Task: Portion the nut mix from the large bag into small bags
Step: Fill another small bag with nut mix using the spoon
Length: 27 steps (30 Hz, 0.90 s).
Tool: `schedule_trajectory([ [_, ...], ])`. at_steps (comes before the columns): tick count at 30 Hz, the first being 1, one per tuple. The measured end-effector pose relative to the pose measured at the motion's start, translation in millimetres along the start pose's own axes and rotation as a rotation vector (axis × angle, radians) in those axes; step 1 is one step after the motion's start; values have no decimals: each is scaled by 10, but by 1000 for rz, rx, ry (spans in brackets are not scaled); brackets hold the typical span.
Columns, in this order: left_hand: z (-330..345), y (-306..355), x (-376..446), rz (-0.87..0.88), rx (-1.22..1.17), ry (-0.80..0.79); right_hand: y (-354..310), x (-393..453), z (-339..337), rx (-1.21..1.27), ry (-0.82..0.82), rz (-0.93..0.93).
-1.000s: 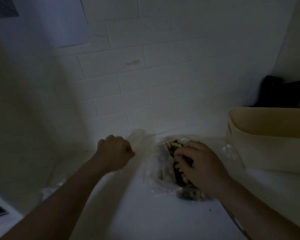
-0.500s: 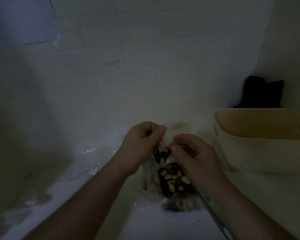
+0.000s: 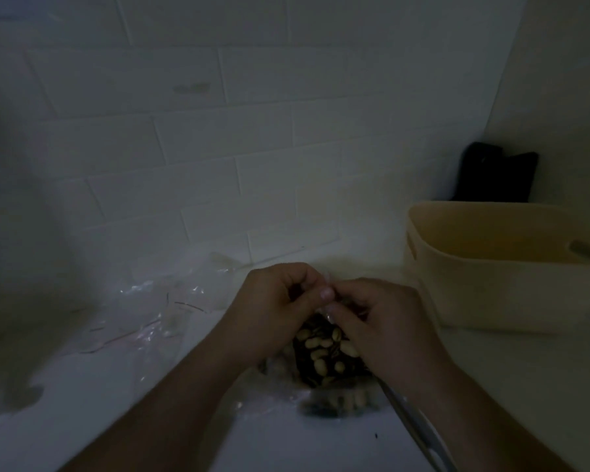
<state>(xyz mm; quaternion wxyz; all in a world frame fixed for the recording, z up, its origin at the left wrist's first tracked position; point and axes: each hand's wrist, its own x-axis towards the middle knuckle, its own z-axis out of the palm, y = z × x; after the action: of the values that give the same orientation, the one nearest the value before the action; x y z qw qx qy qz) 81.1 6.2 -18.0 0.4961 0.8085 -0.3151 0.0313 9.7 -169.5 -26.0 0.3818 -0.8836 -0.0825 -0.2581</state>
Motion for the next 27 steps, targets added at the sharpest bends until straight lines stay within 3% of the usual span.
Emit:
schedule_trajectory([
  [4, -93, 1, -74, 87, 165, 40, 5, 6, 3, 17, 47, 92],
  [10, -56, 62, -147, 246, 181, 59, -10, -5, -73, -66, 136, 235],
  [14, 4, 21, -159, 467, 409, 110, -105, -36, -19, 209, 43, 330],
  [18, 34, -42, -154, 466, 411, 41, -236, -59, -25, 424, 12, 393],
  [22, 33, -37, -164, 353, 308, -51, -210, -43, -66, 371, 18, 393],
  [27, 6, -53, -128, 391, 328, -25, -177, -27, -123, 372, -92, 372],
])
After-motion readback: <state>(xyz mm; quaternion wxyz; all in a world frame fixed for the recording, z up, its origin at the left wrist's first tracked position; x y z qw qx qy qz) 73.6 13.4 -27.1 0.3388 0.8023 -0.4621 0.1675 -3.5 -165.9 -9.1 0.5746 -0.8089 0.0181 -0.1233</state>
